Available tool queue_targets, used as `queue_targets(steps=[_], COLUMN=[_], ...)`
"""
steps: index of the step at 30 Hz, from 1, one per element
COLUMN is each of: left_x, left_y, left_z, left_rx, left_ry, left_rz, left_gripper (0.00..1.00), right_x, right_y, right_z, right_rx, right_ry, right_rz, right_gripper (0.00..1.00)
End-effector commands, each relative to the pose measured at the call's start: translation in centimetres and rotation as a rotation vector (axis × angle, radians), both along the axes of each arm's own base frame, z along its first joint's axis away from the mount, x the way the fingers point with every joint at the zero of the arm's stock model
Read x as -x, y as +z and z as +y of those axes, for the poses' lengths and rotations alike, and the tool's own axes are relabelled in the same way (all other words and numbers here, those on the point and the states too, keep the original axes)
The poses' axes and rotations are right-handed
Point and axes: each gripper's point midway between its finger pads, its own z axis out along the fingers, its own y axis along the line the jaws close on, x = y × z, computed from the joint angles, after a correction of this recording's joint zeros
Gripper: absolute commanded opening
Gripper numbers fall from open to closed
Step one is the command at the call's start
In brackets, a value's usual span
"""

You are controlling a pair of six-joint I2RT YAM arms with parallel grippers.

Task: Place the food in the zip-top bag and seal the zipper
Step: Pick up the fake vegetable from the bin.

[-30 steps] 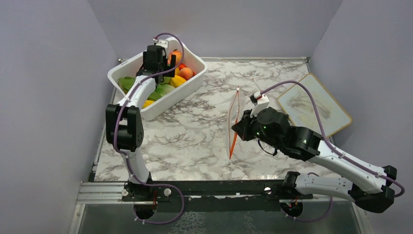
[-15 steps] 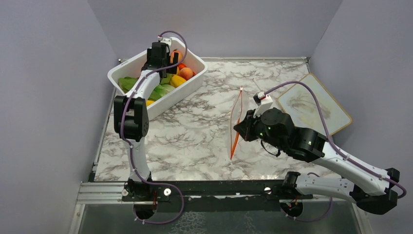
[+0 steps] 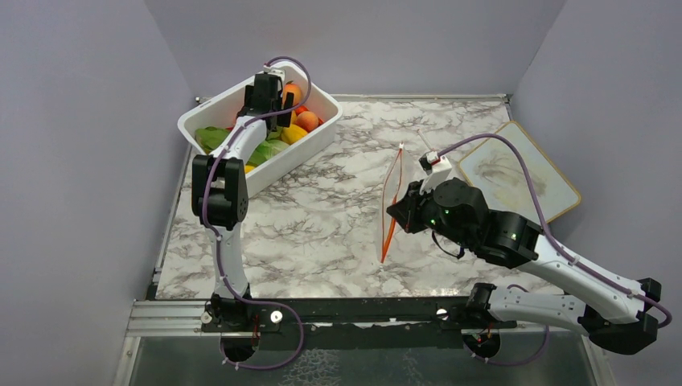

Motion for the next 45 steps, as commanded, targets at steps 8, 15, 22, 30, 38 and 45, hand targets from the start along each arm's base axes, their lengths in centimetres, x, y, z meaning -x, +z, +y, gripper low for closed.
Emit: queue_targets(steps=[8, 15, 22, 30, 38, 45], left_x=[1.3, 2.7, 4.0, 7.4, 13.8, 20.6], left_y=[1.3, 4.9, 9.0, 14.4, 18.3, 19.2], left_z=[-0.3, -0.7, -1.6, -3.8, -8.3, -11.8], left_rx=[0.025, 0.063, 0.127, 0.263, 0.519, 0.747], left_ry=[-0.031, -0.041, -0.076, -0.158, -0.351, -0.52], left_rz=[0.022, -0.039, -0.117, -0.213, -0.262, -0.249], left_gripper=[0.68, 0.6, 0.54, 0.47, 0.42, 0.39], right_x=[-0.9, -0.6, -1.1, -1.5, -2.1, -2.3], right_y=[-0.9, -1.1, -3.4, -3.0, -0.5, 1.3], right_z=[-1.3, -0.8, -2.1, -2.9, -2.6, -5.6], right_rx=[0.039, 0.023, 0.081, 0.124, 0.177, 0.33], right_ry=[-0.078, -0.056, -0.173, -0.237, -0.221, -0.287], right_rz=[-0.022, -0.008, 0.075, 0.093, 0.062, 0.046], right_gripper=[0.01, 0.01, 0.01, 0.01, 0.01, 0.01])
